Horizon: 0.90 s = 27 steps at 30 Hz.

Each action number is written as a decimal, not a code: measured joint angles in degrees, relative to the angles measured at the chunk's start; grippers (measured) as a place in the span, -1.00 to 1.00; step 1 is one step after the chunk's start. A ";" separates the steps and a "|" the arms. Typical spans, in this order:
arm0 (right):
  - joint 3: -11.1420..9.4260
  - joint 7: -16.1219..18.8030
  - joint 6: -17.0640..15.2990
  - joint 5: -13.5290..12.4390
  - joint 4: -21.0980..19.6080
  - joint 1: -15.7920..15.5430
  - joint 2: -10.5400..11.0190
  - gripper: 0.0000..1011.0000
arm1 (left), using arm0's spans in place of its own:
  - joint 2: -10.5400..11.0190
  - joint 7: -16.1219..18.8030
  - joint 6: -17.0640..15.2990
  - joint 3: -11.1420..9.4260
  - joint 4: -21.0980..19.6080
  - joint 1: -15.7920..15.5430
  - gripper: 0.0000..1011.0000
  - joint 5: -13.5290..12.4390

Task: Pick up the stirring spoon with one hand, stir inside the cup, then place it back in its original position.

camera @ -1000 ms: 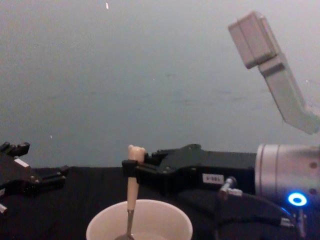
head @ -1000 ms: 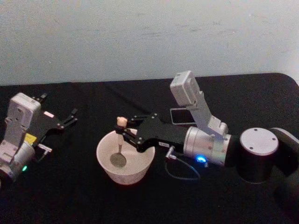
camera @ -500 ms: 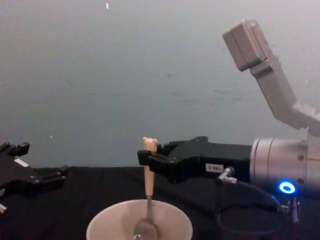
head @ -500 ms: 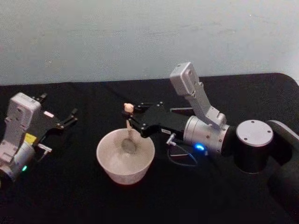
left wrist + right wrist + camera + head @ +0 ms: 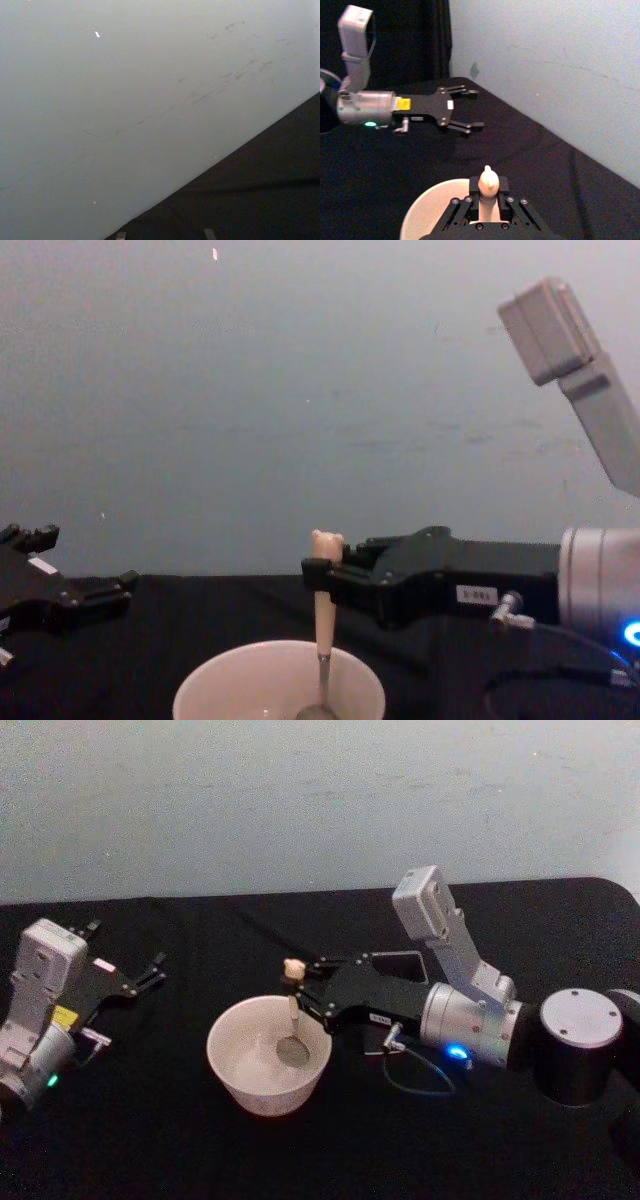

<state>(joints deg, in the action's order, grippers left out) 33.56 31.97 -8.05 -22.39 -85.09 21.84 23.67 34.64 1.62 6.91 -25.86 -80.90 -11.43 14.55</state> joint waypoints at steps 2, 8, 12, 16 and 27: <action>-0.03 0.24 -0.32 -0.42 -0.80 -0.48 0.45 -0.58 | 0.00 0.00 0.00 0.00 0.00 0.00 0.98 0.00; 0.00 1.23 -1.55 -2.42 -4.15 -2.43 2.32 -0.58 | 0.00 0.00 0.00 0.00 0.00 0.00 0.98 0.00; 0.60 1.78 -1.73 -3.15 -5.53 -3.03 3.07 -0.58 | 0.00 0.00 0.00 0.00 0.00 0.00 0.98 0.00; 1.37 2.38 -1.95 -3.85 -6.40 -3.13 3.37 -0.58 | 0.00 0.00 0.00 0.00 0.00 0.00 0.98 0.00; 3.23 1.51 -1.96 -4.70 -6.55 -2.20 1.90 -0.58 | 0.00 0.00 0.00 0.00 0.00 0.00 0.98 0.00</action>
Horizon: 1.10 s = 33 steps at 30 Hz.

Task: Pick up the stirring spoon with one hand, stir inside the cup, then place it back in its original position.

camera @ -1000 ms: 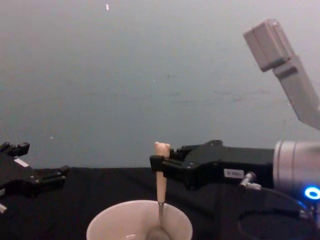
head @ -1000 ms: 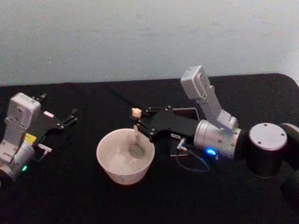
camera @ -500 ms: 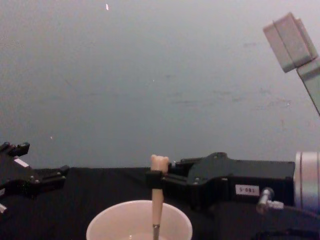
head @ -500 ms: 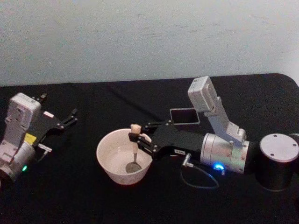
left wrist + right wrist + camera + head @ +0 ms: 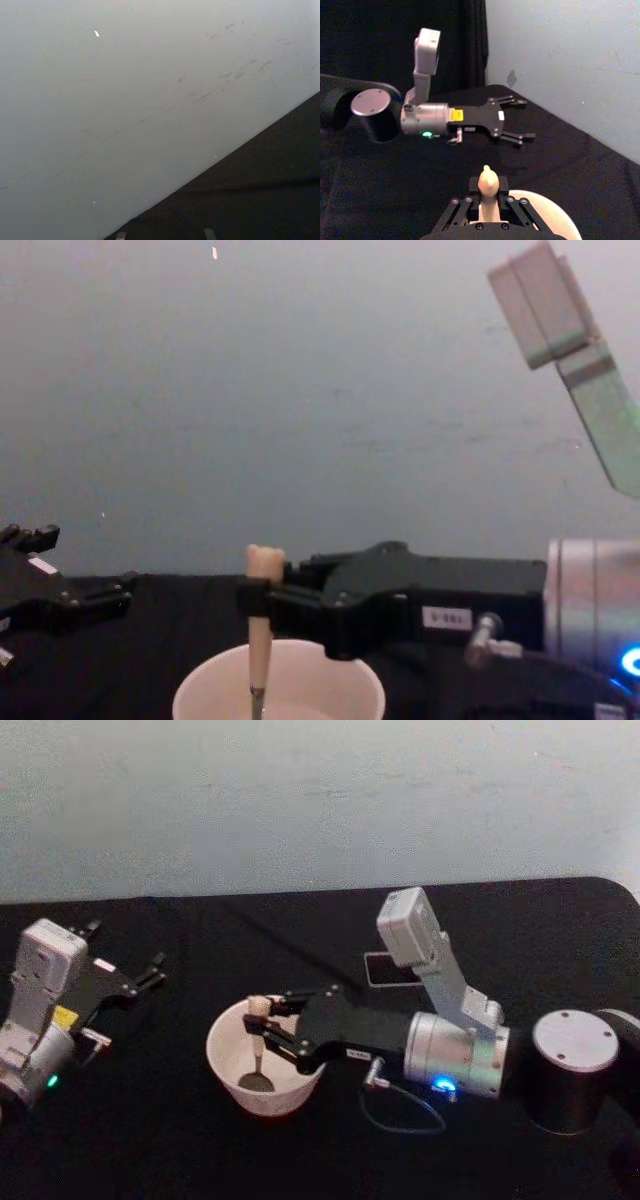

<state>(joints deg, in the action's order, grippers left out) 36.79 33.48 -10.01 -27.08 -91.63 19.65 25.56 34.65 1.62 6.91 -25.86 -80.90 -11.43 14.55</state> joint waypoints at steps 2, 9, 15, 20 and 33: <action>0.05 -0.94 0.04 0.08 0.51 0.36 -0.62 -0.58 | 0.00 0.00 0.00 0.00 0.00 0.00 0.98 0.00; -0.84 -3.16 0.04 0.22 2.04 1.35 -1.85 -0.58 | 0.00 0.00 0.00 0.00 0.00 0.00 0.98 0.00; -1.99 -4.37 -0.37 0.05 2.34 1.63 -2.14 -0.58 | 0.00 0.00 0.00 0.00 0.00 0.00 0.98 0.00; -2.74 -5.09 -1.09 -0.38 1.89 1.58 -2.05 -0.58 | 0.00 0.00 0.00 0.00 0.00 0.00 0.98 0.00; -3.64 -6.17 -2.80 -0.79 0.58 1.56 -1.29 -0.58 | 0.00 0.00 0.00 0.00 0.00 0.00 0.98 0.00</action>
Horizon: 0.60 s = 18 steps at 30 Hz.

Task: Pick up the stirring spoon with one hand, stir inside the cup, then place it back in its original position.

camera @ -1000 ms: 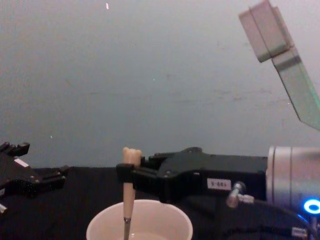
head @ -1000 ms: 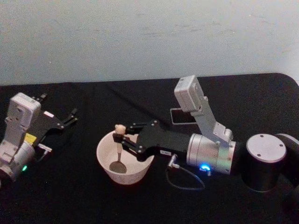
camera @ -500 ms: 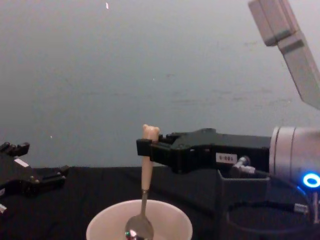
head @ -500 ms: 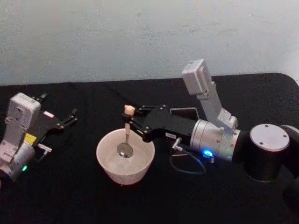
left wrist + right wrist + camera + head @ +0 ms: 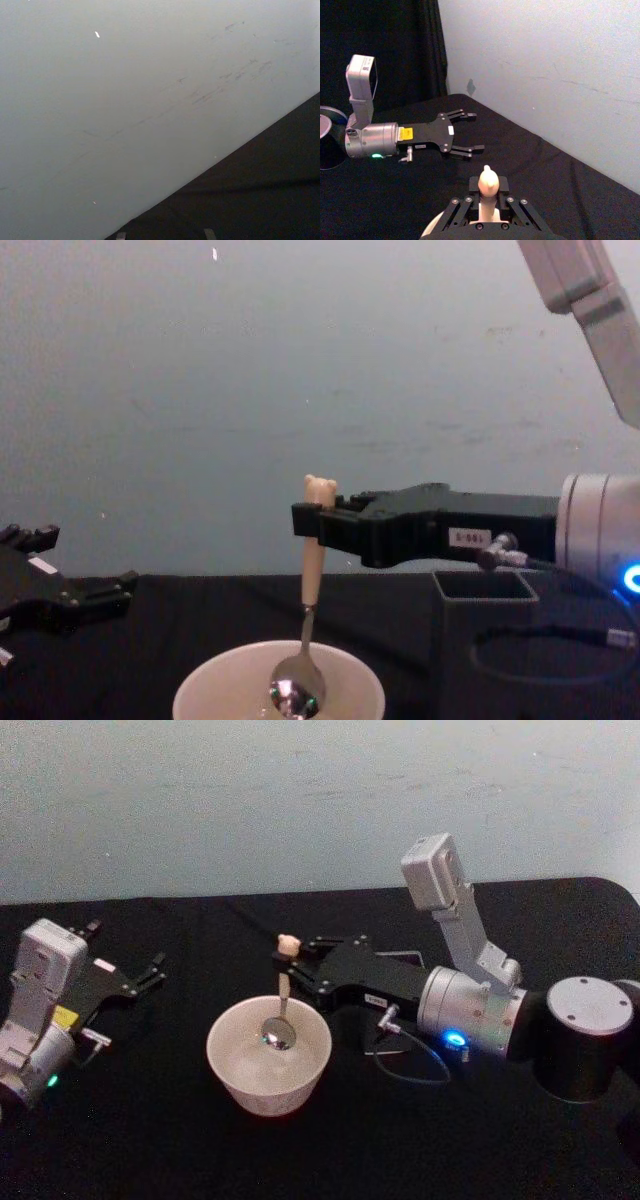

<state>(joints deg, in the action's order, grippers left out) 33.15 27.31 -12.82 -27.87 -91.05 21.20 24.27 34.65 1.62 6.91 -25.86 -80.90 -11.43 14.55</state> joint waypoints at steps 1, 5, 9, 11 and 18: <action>-0.16 -0.17 -0.58 -0.10 -0.34 0.05 0.24 -0.58 | 0.00 0.00 0.00 0.00 0.00 0.00 0.98 0.00; -0.70 -0.47 -1.84 -0.56 -1.59 0.10 0.99 -0.58 | 0.00 0.00 0.00 0.00 0.00 0.00 0.98 0.00; -1.42 -0.85 -3.02 -1.35 -2.94 0.10 1.64 -0.58 | 0.00 0.00 0.00 0.00 0.00 0.00 0.98 0.00; -1.87 -1.25 -3.76 -1.93 -3.82 0.10 1.95 -0.58 | 0.00 0.00 0.00 0.00 0.00 0.00 0.98 0.00; -3.18 -2.63 -5.91 -4.30 -5.62 0.12 2.41 -0.58 | 0.00 0.00 0.00 0.00 0.00 0.00 0.98 0.00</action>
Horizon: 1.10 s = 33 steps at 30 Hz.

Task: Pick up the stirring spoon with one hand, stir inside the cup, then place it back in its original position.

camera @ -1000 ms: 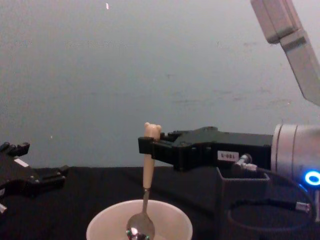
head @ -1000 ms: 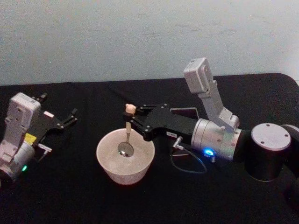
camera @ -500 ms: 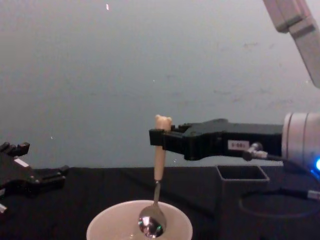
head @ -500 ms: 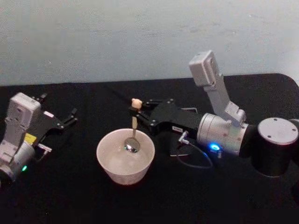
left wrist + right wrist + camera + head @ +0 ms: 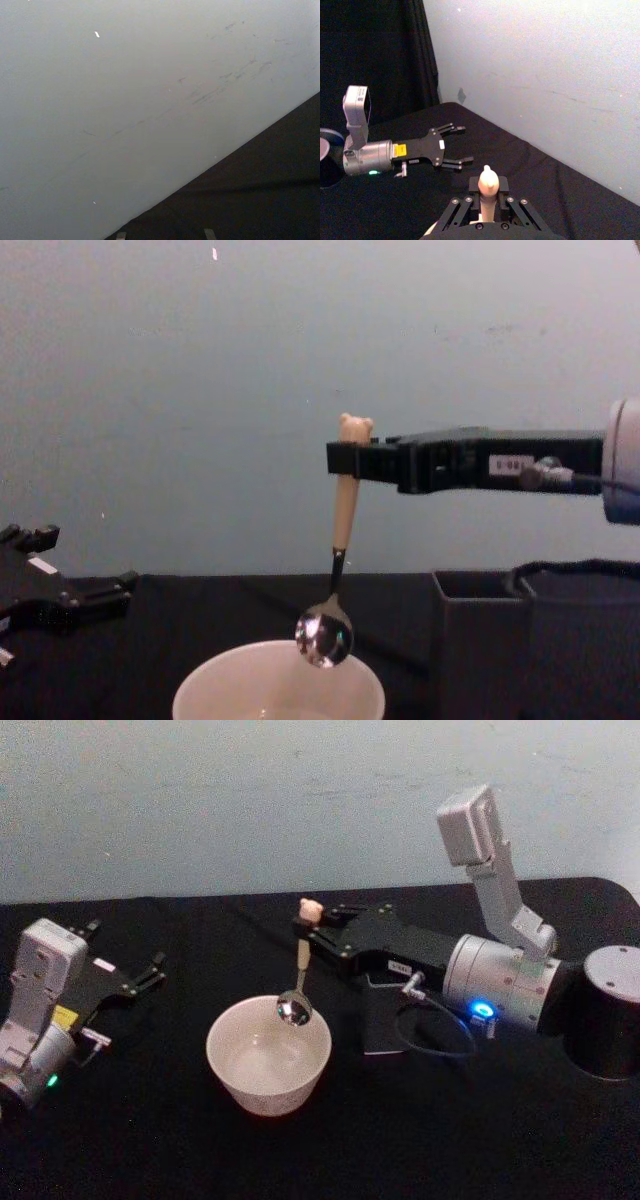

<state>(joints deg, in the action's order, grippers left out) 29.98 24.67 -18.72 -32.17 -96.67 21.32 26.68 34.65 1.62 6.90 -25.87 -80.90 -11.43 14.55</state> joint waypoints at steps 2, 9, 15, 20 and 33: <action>-0.27 -0.28 -0.27 -0.52 -0.21 0.07 0.09 -0.58 | 0.00 0.00 0.00 0.00 0.00 0.00 0.98 0.00; -2.01 -1.31 -1.24 -3.55 -0.99 0.45 0.72 -0.58 | 0.00 0.00 0.00 0.00 0.00 0.00 0.98 0.00; -4.08 -2.56 -1.57 -6.41 -1.82 0.73 1.64 -0.58 | 0.00 0.00 0.00 0.00 0.00 0.00 0.98 0.00; -5.52 -3.40 -1.46 -8.03 -2.07 0.63 2.60 -0.58 | 0.00 0.00 0.00 0.00 0.00 0.00 0.98 0.00; -9.26 -5.95 -0.92 -12.72 -2.73 -1.77 6.44 -0.58 | 0.00 0.00 0.00 0.00 0.00 0.00 0.98 0.00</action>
<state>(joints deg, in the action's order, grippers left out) 20.71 18.72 -19.64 -44.89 -99.40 19.55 33.12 34.65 1.62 6.91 -25.86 -80.90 -11.43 14.55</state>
